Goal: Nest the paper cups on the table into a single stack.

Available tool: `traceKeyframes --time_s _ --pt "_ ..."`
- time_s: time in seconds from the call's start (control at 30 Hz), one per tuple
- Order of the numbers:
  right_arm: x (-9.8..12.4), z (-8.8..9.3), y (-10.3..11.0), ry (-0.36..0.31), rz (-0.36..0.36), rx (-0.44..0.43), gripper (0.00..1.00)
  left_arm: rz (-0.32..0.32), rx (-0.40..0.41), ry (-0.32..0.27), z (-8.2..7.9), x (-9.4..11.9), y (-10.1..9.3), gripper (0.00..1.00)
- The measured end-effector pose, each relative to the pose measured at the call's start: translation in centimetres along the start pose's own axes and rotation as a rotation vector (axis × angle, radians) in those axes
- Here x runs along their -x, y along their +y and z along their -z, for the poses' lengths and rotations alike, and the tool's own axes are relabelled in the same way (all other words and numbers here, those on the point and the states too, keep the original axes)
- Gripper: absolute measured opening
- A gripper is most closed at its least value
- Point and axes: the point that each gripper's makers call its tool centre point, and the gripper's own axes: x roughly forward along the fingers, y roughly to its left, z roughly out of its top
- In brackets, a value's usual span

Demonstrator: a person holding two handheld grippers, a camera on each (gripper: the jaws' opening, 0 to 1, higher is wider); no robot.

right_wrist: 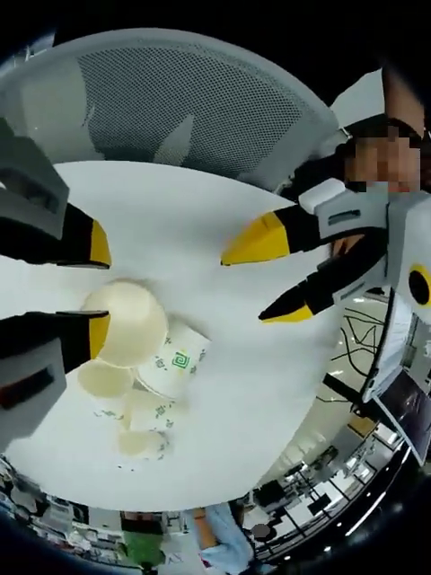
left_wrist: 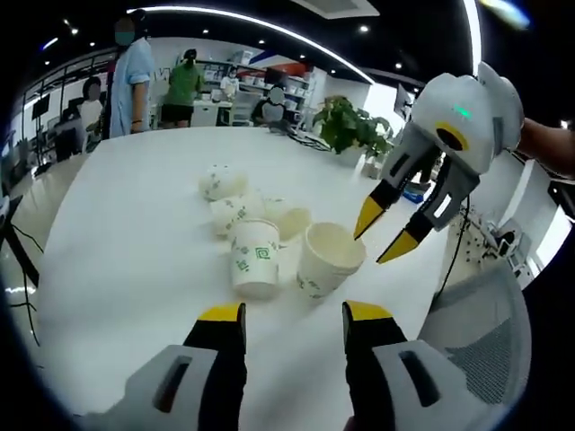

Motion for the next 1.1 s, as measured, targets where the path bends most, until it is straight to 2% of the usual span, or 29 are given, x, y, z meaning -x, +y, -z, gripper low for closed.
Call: traceKeyframes --time_s 0.2,0.37,0.5,0.63,0.7,0.73,0.83,1.1 --pt "0.6 0.6 0.1 -0.082 0.038 -0.130 0.38 -0.029 0.001 0.021 -0.2 -1.0 0.9 0.41" --pt "1.4 1.0 0.7 -0.165 0.076 -0.259 0.42 -0.063 0.031 0.043 -0.6 -2.5 3.0 0.42" --pt "2.1 1.5 1.1 -0.218 0.091 -0.340 0.50 -0.062 0.056 0.042 -1.6 -3.8 3.5 0.44" --pt "2.8 1.8 1.5 -0.276 0.116 -0.431 0.51 -0.081 0.067 0.071 -2.3 -5.9 4.5 0.45" --pt "2.9 2.2 1.7 -0.296 0.122 -0.476 0.52 -0.078 0.071 0.098 -2.1 -6.5 4.9 0.48" --pt "3.0 2.4 1.8 -0.302 0.125 -0.496 0.53 -0.083 0.070 0.129 -1.8 -7.0 5.0 0.50" --pt "3.2 3.1 2.5 -0.322 0.133 -0.547 0.53 -0.079 0.077 0.153 -1.8 -7.7 5.1 0.50" --pt "2.5 4.9 4.4 -0.319 0.126 -0.624 0.50 -0.060 0.061 0.234 -0.8 -10.5 5.2 0.49"
